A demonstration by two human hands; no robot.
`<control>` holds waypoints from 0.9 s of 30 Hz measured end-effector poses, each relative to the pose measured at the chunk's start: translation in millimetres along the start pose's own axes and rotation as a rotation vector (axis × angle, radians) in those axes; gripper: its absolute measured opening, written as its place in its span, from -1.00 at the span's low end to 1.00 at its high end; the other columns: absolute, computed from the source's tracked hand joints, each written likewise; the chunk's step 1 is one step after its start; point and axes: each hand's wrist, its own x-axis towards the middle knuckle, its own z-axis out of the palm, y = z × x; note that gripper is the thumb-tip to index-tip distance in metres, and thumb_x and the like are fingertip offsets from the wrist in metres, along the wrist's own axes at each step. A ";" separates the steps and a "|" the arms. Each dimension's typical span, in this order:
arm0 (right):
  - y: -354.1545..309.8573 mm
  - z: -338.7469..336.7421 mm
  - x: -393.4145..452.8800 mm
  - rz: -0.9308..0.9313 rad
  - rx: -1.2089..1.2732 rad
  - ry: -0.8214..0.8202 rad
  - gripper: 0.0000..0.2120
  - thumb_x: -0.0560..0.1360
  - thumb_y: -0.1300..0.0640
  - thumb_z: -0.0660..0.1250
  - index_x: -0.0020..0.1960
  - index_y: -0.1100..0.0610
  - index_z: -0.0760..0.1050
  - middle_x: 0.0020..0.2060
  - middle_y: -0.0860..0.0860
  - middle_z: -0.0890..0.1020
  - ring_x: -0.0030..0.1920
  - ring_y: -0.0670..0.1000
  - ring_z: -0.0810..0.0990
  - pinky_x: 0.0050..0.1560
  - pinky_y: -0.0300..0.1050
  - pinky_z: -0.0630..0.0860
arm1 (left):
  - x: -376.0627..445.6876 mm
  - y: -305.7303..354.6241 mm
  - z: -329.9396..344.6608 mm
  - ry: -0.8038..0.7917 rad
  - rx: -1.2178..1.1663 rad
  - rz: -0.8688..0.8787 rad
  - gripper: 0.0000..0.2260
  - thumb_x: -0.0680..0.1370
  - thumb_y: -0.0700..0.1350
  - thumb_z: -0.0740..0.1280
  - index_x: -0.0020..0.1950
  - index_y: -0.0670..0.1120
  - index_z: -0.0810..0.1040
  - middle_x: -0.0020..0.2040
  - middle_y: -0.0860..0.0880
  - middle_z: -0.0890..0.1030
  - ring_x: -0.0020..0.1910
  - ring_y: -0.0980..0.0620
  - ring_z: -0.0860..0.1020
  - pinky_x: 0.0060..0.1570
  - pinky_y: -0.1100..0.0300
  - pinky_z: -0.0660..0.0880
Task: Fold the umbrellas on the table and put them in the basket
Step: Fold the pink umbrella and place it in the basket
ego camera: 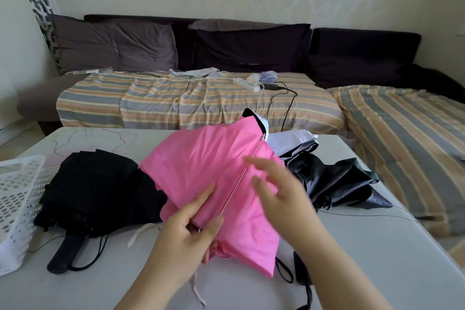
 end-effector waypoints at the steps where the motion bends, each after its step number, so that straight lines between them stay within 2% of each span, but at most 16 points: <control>1: 0.6 -11.7 9.7 0.033 0.005 0.143 -0.71 0.59 0.18 0.20 0.17 -0.17 0.46 0.07 -0.26 0.51 -0.01 -0.29 0.51 -0.05 -0.45 0.39 | 1.5 -12.3 -1.9 0.024 -0.089 -0.049 -0.54 0.45 -0.11 0.42 0.15 0.43 0.49 0.04 -0.06 0.65 -0.46 0.26 0.52 -0.34 0.34 0.45; 2: 3.2 -22.7 22.0 0.068 -0.028 0.233 -0.74 0.60 0.18 0.20 0.18 -0.15 0.44 0.06 -0.21 0.51 0.00 -0.24 0.52 -0.09 -0.45 0.39 | -3.3 -12.8 -7.7 0.078 -0.124 -0.009 -0.49 0.46 -0.17 0.42 0.11 0.49 0.49 -0.03 -0.02 0.69 -0.47 0.24 0.51 -0.36 0.31 0.46; 4: 5.4 -40.1 47.6 0.117 -0.111 0.246 -0.73 0.62 0.13 0.16 0.29 -0.07 0.40 0.11 -0.16 0.49 0.04 -0.19 0.48 -0.06 -0.43 0.37 | -3.6 -20.8 -11.6 0.073 -0.033 0.030 -0.41 0.48 -0.23 0.39 0.04 0.55 0.46 -0.27 0.14 0.68 -0.47 0.21 0.52 -0.38 0.37 0.48; 5: 6.9 -46.0 59.3 0.121 -0.137 0.205 -0.70 0.63 0.11 0.14 0.35 -0.05 0.38 0.13 -0.14 0.48 0.04 -0.21 0.46 -0.03 -0.42 0.35 | -1.4 -22.1 -10.9 0.046 -0.031 0.040 -0.41 0.49 -0.25 0.38 0.02 0.55 0.46 -0.36 0.09 0.65 -0.48 0.17 0.51 -0.39 0.37 0.47; 7: 4.5 -54.3 79.7 0.114 -0.143 0.112 -0.69 0.64 0.08 0.13 0.37 -0.04 0.38 0.09 -0.15 0.50 -0.01 -0.26 0.44 -0.07 -0.50 0.33 | -2.3 -17.1 -11.3 -0.039 -0.068 0.002 -0.42 0.50 -0.26 0.37 0.05 0.52 0.48 -0.39 -0.21 0.61 -0.52 0.02 0.48 -0.43 0.29 0.48; 9: 1.6 -56.4 95.0 0.098 -0.133 0.022 -0.76 0.63 0.08 0.18 0.26 -0.06 0.47 0.02 -0.15 0.56 -0.01 -0.21 0.51 -0.05 -0.44 0.38 | -3.3 -22.1 -14.2 -0.013 -0.119 -0.003 -0.44 0.50 -0.27 0.37 0.08 0.48 0.50 -0.33 -0.39 0.55 -0.53 -0.03 0.45 -0.45 0.25 0.48; 11: 2.2 -55.2 106.7 0.104 -0.114 -0.038 -0.86 0.60 0.12 0.24 0.05 -0.06 0.55 -0.06 -0.12 0.63 0.00 -0.11 0.59 0.08 -0.18 0.49 | -3.7 -17.6 -12.3 0.008 -0.134 0.002 -0.44 0.49 -0.28 0.36 0.08 0.46 0.51 -0.30 -0.42 0.55 -0.54 -0.04 0.43 -0.49 0.24 0.46; 13: 2.2 -56.0 112.1 0.107 -0.087 -0.068 -0.89 0.56 0.15 0.32 -0.10 -0.02 0.57 -0.17 -0.07 0.65 -0.09 -0.06 0.61 0.13 -0.03 0.53 | -3.0 -17.8 -13.2 -0.029 -0.136 0.006 -0.43 0.51 -0.27 0.34 0.08 0.48 0.50 -0.40 -0.38 0.52 -0.55 -0.03 0.41 -0.52 0.24 0.43; 16: -1.4 -60.7 114.2 0.030 0.077 -0.089 -0.86 0.53 0.23 0.36 -0.19 0.07 0.54 -0.29 -0.05 0.59 -0.24 -0.10 0.54 -0.04 -0.14 0.51 | -2.5 -18.9 -16.1 -0.088 -0.136 0.015 -0.45 0.53 -0.23 0.31 0.09 0.52 0.46 -0.51 -0.20 0.51 -0.55 -0.04 0.41 -0.51 0.23 0.44; 19: -10.4 -61.8 114.1 0.033 0.373 -0.171 -0.82 0.56 0.33 0.25 -0.18 0.14 0.44 -0.42 -0.12 0.53 -0.41 -0.20 0.45 -0.32 -0.38 0.39 | -2.5 -14.1 -20.6 -0.135 -0.106 0.020 -0.46 0.53 -0.24 0.30 0.09 0.50 0.47 -0.40 -0.13 0.61 -0.52 -0.06 0.45 -0.48 0.20 0.46; 20: -12.2 -59.6 115.3 0.040 0.326 -0.173 -0.82 0.58 0.30 0.24 -0.18 0.13 0.42 -0.43 -0.09 0.50 -0.45 -0.20 0.42 -0.38 -0.39 0.37 | -2.9 -12.6 -21.4 -0.159 -0.095 0.026 -0.47 0.53 -0.24 0.31 0.09 0.48 0.48 -0.36 -0.11 0.63 -0.51 -0.06 0.47 -0.46 0.19 0.47; 23: -19.8 -52.2 119.9 -0.005 -0.201 -0.153 -0.87 0.60 0.19 0.24 -0.13 0.07 0.40 -0.47 -0.04 0.45 -0.57 -0.19 0.36 -0.51 -0.40 0.31 | -6.3 -7.3 -19.5 -0.215 -0.118 -0.002 -0.56 0.54 -0.13 0.31 0.09 0.49 0.49 -0.35 -0.17 0.59 -0.49 -0.01 0.46 -0.43 0.18 0.44; 24: -22.0 -49.8 121.5 -0.029 -0.292 -0.150 -0.89 0.60 0.18 0.23 -0.10 0.09 0.39 -0.50 -0.06 0.44 -0.60 -0.18 0.36 -0.54 -0.41 0.29 | -6.6 -6.3 -18.5 -0.203 -0.130 0.007 -0.59 0.53 -0.06 0.33 0.10 0.51 0.46 -0.26 -0.16 0.65 -0.46 0.06 0.48 -0.39 0.19 0.46; 25: -24.0 -47.9 122.5 -0.035 -0.314 -0.141 -0.92 0.61 0.18 0.21 -0.07 0.11 0.38 -0.53 -0.08 0.43 -0.63 -0.18 0.37 -0.57 -0.41 0.26 | -6.7 -4.1 -17.0 -0.169 -0.130 0.037 -0.59 0.51 -0.01 0.34 0.12 0.54 0.42 -0.08 -0.02 0.69 -0.40 0.15 0.52 -0.30 0.27 0.48; 26: -25.9 -46.9 122.8 -0.027 -0.305 -0.126 -0.93 0.61 0.17 0.21 -0.05 0.11 0.38 -0.55 -0.09 0.41 -0.65 -0.18 0.36 -0.59 -0.40 0.25 | -6.8 -1.7 -15.9 -0.122 -0.130 0.081 -0.54 0.48 -0.01 0.34 0.14 0.58 0.36 0.07 0.24 0.64 -0.28 0.22 0.57 -0.19 0.42 0.47; 27: -26.9 -46.5 123.2 -0.010 -0.291 -0.107 -0.94 0.61 0.16 0.22 -0.04 0.11 0.39 -0.56 -0.09 0.41 -0.66 -0.18 0.35 -0.61 -0.38 0.24 | -6.8 0.2 -15.4 -0.065 -0.144 0.110 -0.47 0.44 -0.03 0.33 0.15 0.60 0.30 0.12 0.48 0.51 -0.14 0.36 0.56 -0.13 0.53 0.41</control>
